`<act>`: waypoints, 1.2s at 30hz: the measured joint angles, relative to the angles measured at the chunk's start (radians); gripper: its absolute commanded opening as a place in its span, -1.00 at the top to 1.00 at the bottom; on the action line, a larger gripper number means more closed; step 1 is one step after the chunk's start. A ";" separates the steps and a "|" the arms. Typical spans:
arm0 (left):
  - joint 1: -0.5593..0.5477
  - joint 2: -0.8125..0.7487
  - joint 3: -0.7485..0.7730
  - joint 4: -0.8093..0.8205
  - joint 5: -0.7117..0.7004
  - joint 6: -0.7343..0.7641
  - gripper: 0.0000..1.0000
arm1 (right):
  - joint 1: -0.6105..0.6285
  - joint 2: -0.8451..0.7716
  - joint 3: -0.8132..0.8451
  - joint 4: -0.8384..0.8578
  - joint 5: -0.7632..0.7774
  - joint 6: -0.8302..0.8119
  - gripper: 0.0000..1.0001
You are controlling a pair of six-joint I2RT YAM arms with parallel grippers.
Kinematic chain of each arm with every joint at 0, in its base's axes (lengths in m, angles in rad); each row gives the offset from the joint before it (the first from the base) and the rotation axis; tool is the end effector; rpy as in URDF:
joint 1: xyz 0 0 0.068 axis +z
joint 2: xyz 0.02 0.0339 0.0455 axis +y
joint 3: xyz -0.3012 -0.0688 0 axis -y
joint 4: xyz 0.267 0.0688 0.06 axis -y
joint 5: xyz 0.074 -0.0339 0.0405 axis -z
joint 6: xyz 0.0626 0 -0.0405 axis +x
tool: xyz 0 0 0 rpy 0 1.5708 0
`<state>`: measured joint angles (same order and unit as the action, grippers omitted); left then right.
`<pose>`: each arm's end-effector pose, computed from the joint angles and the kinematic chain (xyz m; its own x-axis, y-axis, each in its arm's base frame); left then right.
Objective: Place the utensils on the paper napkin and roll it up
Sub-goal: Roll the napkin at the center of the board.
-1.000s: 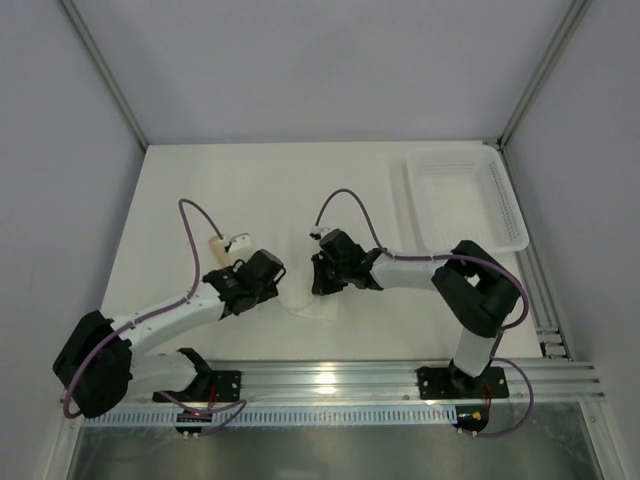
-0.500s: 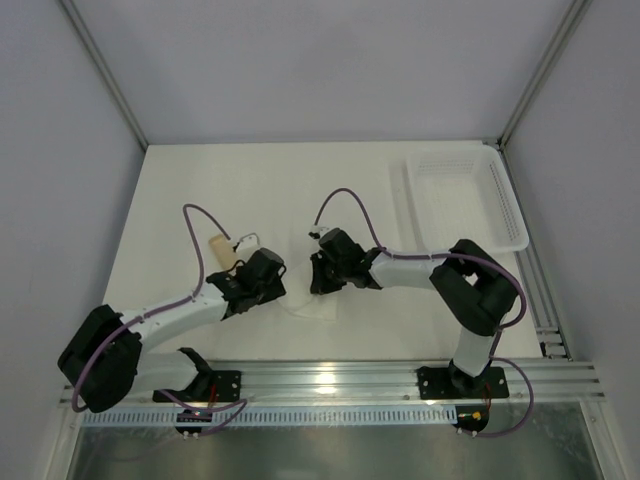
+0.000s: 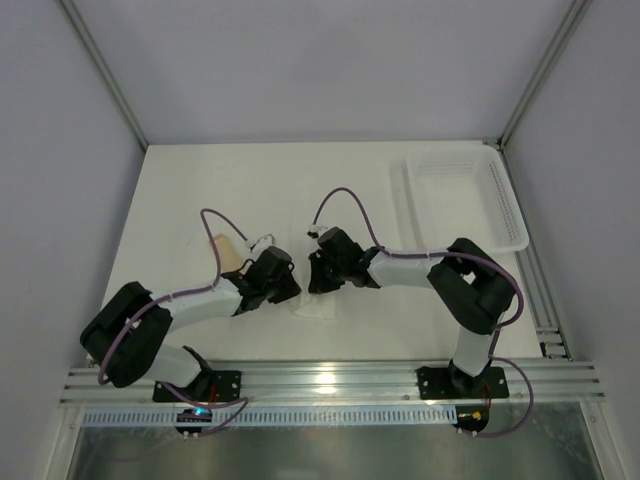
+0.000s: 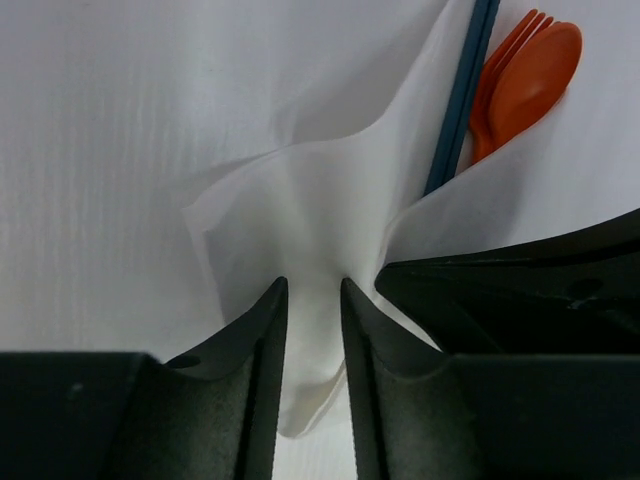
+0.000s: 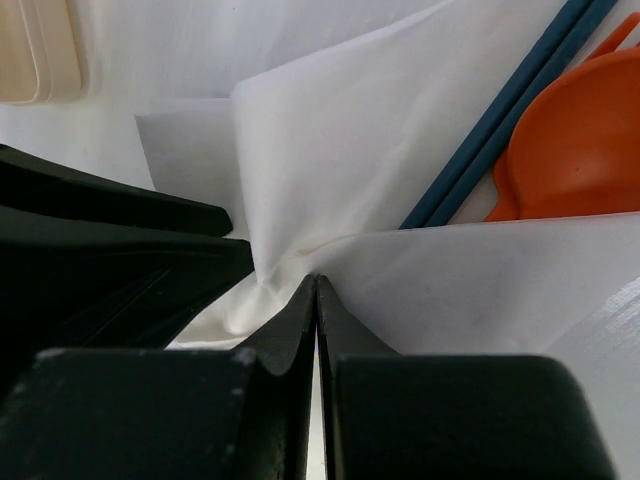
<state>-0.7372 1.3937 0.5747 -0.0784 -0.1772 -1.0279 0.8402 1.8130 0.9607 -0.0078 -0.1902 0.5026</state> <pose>0.2130 -0.1785 0.1499 -0.7959 -0.4158 -0.4402 -0.1957 0.8646 -0.4628 0.2591 0.3070 0.1417 -0.8352 -0.2233 -0.5027 -0.4694 0.7657 0.4398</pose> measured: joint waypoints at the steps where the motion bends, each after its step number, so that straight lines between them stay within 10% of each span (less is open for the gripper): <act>1: 0.000 0.008 0.004 0.007 0.005 -0.002 0.54 | 0.000 0.000 0.000 0.000 0.000 0.000 0.92; 5: 0.000 0.028 0.010 0.027 0.014 -0.012 0.90 | 0.000 0.000 0.000 0.000 0.000 0.000 0.93; 36: -0.011 -0.002 0.011 0.014 0.036 -0.021 1.00 | 0.000 0.007 0.009 0.000 -0.005 0.000 0.93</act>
<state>-0.7486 1.3918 0.5854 -0.0639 -0.1410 -1.0489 0.8402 1.8202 0.9695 -0.0078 -0.1955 0.5022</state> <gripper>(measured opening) 0.002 0.036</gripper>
